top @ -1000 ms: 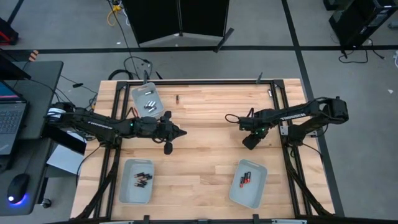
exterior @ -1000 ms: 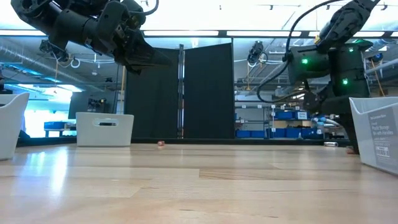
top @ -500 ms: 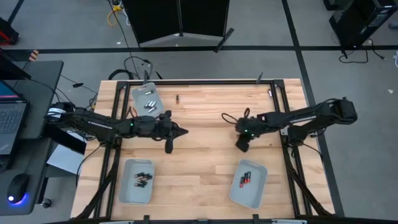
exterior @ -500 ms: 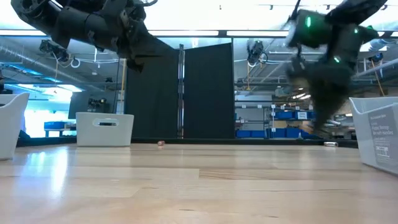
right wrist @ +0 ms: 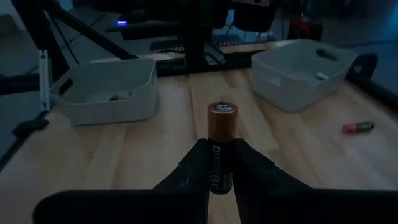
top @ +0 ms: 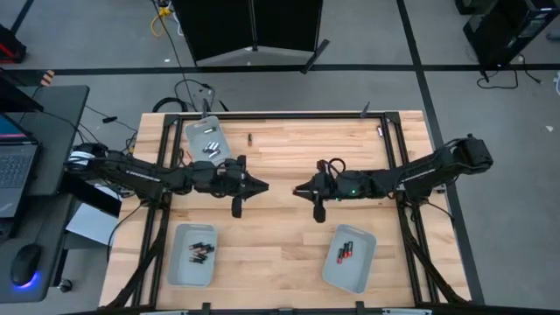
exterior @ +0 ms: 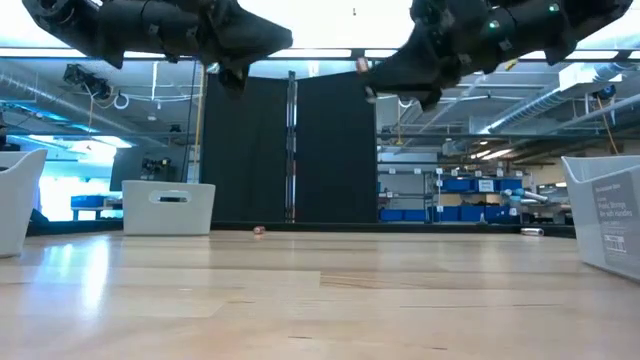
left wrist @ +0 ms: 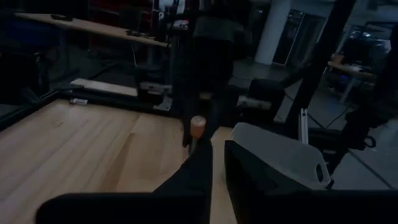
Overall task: Sort batteries
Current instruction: Put the black-brown battery into the bottom left gray bin
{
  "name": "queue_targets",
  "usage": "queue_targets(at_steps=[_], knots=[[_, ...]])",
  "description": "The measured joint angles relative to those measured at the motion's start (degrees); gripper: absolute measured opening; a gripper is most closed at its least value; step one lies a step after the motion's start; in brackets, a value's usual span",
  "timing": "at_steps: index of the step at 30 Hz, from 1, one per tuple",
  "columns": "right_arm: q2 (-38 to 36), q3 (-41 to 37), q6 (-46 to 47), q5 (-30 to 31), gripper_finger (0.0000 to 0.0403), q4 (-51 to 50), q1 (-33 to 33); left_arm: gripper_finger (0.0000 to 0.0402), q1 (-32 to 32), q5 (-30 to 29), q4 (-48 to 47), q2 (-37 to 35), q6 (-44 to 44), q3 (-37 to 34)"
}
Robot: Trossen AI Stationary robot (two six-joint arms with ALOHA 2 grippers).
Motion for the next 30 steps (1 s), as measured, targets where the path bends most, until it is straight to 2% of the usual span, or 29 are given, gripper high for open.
queue_targets(at_steps=[8,14,30], knots=[[3.4,2.1,-5.6,2.1,0.0052,5.5,2.0,0.0125,-1.1,-1.7,4.6,9.7,1.9,5.3],[3.0,2.1,-7.3,2.2,0.0052,7.4,3.2,0.0167,-1.2,0.0,10.5,12.6,2.5,6.2],[3.0,2.1,-8.3,2.0,0.0052,7.9,3.6,0.0173,-1.2,3.5,10.3,19.9,4.7,12.3]])
